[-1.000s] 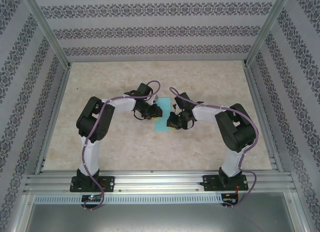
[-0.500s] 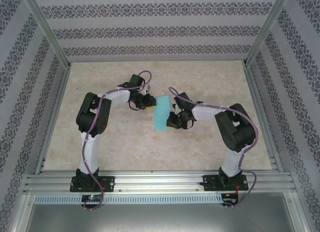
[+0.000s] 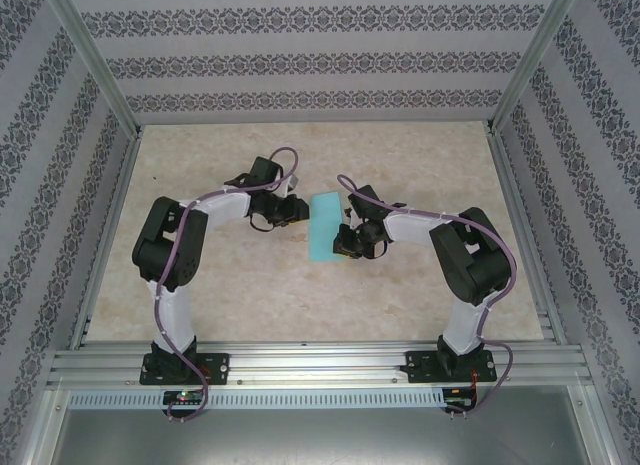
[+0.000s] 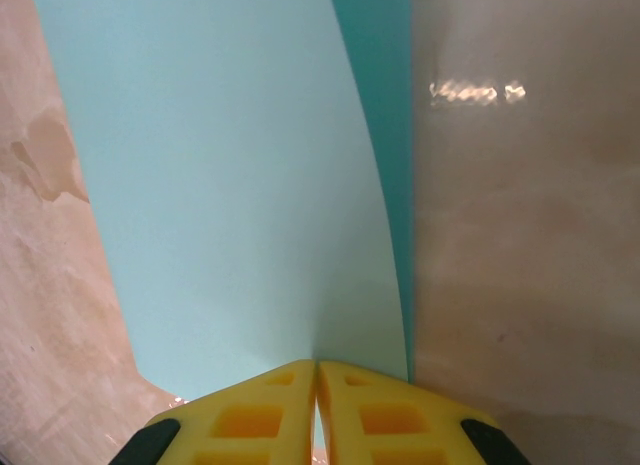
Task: Fold a paper plane with a square sheet of paper (fold left side to right side)
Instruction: First fold the square sheet of paper in half at the center of the table.
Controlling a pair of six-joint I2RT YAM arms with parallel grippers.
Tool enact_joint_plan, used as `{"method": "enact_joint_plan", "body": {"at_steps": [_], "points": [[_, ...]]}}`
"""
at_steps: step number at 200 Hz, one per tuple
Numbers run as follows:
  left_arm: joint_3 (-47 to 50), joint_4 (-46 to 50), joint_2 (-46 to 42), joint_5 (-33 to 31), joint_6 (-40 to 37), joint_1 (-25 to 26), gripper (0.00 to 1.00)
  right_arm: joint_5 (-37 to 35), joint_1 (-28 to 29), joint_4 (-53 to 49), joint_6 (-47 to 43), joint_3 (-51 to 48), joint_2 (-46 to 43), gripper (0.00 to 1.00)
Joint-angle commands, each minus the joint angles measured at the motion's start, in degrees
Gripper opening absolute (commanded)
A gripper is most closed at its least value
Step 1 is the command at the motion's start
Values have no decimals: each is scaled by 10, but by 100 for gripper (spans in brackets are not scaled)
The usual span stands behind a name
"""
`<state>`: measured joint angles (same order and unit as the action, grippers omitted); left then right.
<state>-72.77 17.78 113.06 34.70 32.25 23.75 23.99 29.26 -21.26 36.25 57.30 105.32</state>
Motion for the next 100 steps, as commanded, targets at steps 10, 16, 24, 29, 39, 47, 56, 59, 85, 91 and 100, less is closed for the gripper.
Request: {"method": "enact_joint_plan", "body": {"at_steps": [10, 16, 24, 29, 39, 47, 56, 59, 85, 91, 100], "points": [[-24, -33, 27, 18, 8, 25, 28, -49, 8, -59, -10, -9, 25, 13], [-32, -33, 36, 17, 9, 25, 28, -48, 8, -60, -10, -8, 26, 13], [-44, -29, 47, 14, 9, 26, 28, -49, 9, -62, -11, -6, 27, 13], [-51, -28, 53, 12, 8, 26, 28, -49, 9, -63, -11, -5, 27, 13], [-66, -19, 65, 5, 3, 26, 27, -49, 11, -65, -12, -3, 28, 13], [-76, -9, 74, -2, -3, 26, 27, -50, 12, -66, -12, -1, 28, 13], [-86, 0, 82, -9, -10, 25, 27, -50, 13, -67, -11, -1, 27, 13], [-89, 3, 85, -12, -11, 26, 27, -51, 13, -67, -11, -2, 27, 13], [-106, 17, 107, -28, -23, 25, 27, -53, 15, -69, -12, -1, 28, 13], [-110, 20, 111, -32, -25, 24, 27, -53, 15, -70, -13, -1, 28, 13], [-116, 26, 117, -41, -29, 24, 27, -54, 16, -72, -13, 0, 29, 13]]}}
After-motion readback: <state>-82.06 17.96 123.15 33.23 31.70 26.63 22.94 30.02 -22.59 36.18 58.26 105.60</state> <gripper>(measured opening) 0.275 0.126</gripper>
